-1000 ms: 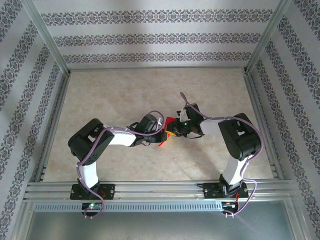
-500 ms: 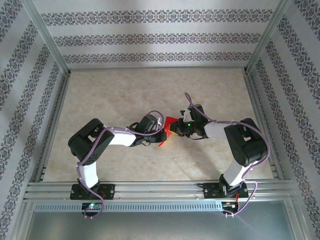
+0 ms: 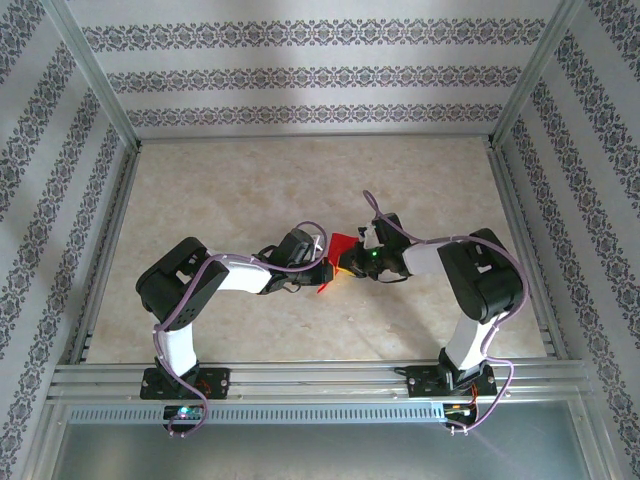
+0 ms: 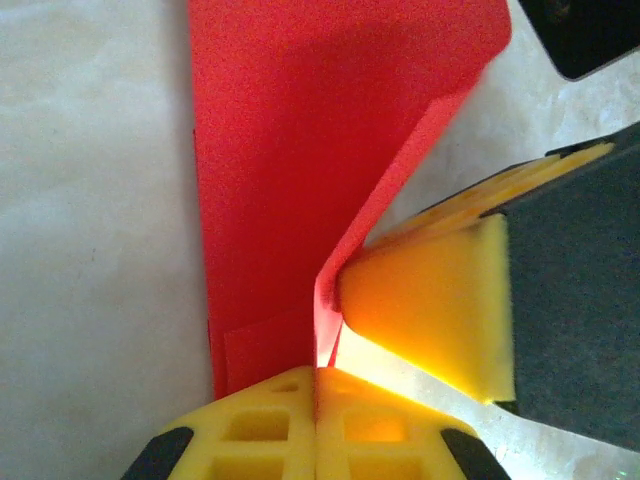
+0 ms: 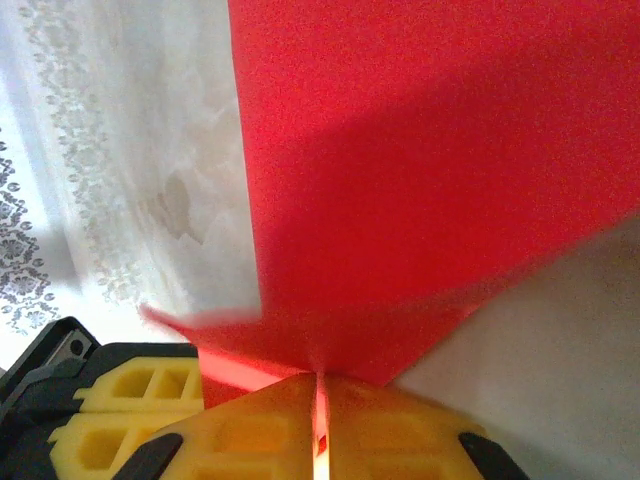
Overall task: Fold a paper plane with a square sheet of paper (pick it up from the middle)
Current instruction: Fold the wing for the fifth time at the center of the table.
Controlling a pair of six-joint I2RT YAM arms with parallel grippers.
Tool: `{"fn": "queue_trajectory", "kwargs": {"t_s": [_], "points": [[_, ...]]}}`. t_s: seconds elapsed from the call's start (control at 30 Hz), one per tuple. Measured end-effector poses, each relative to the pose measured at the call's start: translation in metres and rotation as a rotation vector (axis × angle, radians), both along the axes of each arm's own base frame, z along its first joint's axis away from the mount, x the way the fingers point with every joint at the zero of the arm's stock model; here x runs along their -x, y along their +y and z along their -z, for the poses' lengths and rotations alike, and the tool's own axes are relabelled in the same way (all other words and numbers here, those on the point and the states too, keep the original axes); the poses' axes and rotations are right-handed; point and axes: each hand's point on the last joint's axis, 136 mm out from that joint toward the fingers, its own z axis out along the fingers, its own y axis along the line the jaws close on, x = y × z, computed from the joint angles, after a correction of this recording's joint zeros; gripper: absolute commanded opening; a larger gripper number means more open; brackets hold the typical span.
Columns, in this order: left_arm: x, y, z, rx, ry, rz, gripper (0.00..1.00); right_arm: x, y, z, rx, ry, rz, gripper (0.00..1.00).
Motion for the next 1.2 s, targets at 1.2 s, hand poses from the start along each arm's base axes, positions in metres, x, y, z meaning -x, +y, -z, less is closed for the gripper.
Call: {"fn": "queue_trajectory", "kwargs": {"t_s": [1.2], "points": [[0.019, 0.028, -0.015, -0.035, 0.131, -0.07, 0.27, -0.001, 0.004, 0.004, 0.043, 0.003, -0.071, 0.12]]}}
